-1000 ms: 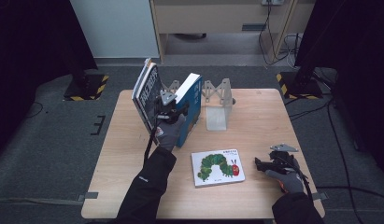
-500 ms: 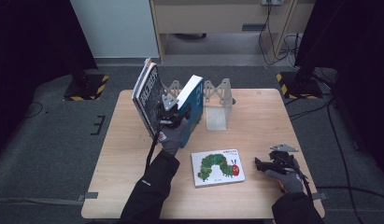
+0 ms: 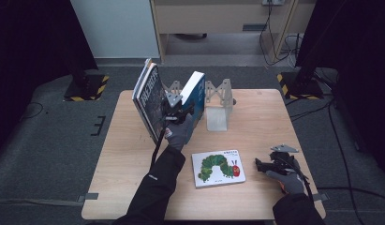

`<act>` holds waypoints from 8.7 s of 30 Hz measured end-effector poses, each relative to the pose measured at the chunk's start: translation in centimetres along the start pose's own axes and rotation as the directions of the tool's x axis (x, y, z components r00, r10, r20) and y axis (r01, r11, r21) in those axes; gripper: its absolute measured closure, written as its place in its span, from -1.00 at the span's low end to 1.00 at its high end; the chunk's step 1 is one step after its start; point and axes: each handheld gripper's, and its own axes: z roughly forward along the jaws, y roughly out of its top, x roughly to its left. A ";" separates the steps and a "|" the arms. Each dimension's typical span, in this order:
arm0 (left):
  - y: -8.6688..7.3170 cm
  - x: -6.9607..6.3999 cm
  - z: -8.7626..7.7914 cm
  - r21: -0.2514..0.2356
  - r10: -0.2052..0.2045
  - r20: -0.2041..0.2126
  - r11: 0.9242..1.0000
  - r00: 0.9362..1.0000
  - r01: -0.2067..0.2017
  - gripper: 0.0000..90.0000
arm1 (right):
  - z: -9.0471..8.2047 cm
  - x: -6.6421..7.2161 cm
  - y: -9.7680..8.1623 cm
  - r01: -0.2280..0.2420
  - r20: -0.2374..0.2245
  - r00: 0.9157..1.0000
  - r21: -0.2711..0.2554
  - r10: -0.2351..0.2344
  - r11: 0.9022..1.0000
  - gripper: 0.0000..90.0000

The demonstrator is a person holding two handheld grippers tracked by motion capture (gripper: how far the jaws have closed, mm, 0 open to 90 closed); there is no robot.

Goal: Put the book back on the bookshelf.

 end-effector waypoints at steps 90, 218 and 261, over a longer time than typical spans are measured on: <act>-3.4 -0.9 0.7 0.088 0.019 0.078 0.996 0.997 -0.026 0.23 | 0.1 0.2 0.1 0.005 -0.004 1.000 0.002 -0.005 1.000 -0.89; -15.5 -0.8 -5.4 0.379 0.005 0.293 0.917 0.956 -0.121 -0.48 | -0.8 8.7 2.6 0.049 -0.239 0.971 0.083 -0.028 0.995 -0.51; -15.1 -1.8 -6.9 0.467 -0.041 0.298 0.878 0.954 -0.108 -0.27 | 0.0 8.3 2.3 -0.043 -0.342 0.937 0.088 0.070 0.995 -0.29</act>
